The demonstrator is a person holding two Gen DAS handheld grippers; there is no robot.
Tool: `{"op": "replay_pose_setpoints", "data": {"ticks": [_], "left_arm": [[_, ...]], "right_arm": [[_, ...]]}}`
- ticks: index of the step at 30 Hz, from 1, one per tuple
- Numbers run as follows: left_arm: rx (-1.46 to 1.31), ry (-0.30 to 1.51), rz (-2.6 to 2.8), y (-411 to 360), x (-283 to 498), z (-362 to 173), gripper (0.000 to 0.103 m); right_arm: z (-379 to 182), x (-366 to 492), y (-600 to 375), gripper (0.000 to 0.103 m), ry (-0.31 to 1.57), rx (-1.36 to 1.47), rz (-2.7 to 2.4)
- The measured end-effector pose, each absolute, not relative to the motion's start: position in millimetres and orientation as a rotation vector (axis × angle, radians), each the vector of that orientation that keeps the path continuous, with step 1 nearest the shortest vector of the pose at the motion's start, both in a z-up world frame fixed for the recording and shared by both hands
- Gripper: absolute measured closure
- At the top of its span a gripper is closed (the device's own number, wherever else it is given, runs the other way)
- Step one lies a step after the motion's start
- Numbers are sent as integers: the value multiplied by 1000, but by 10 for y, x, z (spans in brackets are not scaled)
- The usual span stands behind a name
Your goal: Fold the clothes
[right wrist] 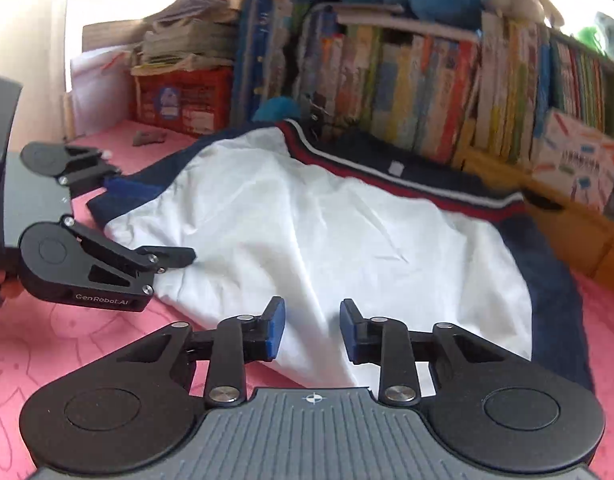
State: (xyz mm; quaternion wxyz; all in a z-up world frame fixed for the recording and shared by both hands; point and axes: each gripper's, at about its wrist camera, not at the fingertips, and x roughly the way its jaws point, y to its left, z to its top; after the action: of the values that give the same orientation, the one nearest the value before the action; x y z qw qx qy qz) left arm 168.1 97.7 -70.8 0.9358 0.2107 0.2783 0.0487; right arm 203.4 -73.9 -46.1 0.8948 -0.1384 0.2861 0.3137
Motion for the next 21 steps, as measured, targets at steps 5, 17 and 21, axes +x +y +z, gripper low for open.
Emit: {"op": "replay_pose_setpoints", "data": {"ticks": [5, 17, 21], "left_arm": [[531, 571, 239, 1280, 1652, -775, 32], [454, 584, 229, 1481, 1671, -733, 31], [454, 584, 231, 1468, 1686, -739, 31]], "right_arm": [[-711, 2218, -1057, 76, 613, -370, 433], [-887, 2456, -2105, 73, 602, -351, 14], [-713, 2377, -2157, 74, 563, -211, -158]]}}
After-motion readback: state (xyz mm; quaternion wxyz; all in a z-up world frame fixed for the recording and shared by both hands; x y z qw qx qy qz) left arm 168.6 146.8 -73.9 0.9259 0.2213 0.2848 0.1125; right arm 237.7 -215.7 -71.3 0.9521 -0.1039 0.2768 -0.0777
